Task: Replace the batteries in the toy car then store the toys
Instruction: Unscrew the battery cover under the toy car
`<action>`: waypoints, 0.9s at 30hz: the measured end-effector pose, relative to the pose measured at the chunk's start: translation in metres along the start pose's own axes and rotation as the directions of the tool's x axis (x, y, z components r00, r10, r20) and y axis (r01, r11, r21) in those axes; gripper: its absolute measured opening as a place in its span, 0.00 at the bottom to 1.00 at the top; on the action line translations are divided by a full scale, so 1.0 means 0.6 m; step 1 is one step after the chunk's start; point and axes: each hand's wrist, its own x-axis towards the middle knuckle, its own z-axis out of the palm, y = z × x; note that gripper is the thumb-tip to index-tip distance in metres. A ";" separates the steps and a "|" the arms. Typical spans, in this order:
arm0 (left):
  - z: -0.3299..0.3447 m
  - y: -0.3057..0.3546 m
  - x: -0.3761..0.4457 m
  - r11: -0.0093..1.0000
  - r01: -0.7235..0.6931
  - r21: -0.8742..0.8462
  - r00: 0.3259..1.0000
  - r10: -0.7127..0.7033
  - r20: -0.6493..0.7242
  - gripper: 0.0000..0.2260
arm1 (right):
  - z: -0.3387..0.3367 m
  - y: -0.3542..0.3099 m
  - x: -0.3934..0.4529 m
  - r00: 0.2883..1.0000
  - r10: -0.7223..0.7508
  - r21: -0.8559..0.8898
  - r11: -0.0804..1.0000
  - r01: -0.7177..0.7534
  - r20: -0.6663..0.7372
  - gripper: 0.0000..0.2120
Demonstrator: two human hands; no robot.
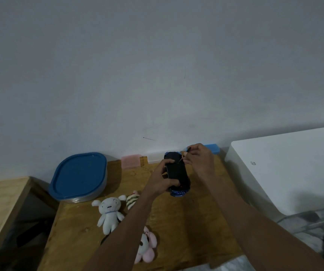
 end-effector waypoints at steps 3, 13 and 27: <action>-0.002 0.000 0.001 1.000 0.000 -0.003 1.000 0.000 -0.005 0.30 | 0.003 -0.002 0.001 1.000 -0.009 -0.012 1.000 0.009 0.008 0.06; -0.004 -0.001 0.003 1.000 0.012 -0.016 1.000 -0.012 -0.022 0.30 | 0.010 -0.002 -0.008 0.962 -0.258 -0.222 0.936 0.273 0.093 0.13; -0.001 0.001 0.004 1.000 -0.008 0.007 0.999 0.008 -0.041 0.29 | 0.025 -0.006 -0.022 0.919 -0.389 -0.289 0.888 0.357 -0.059 0.10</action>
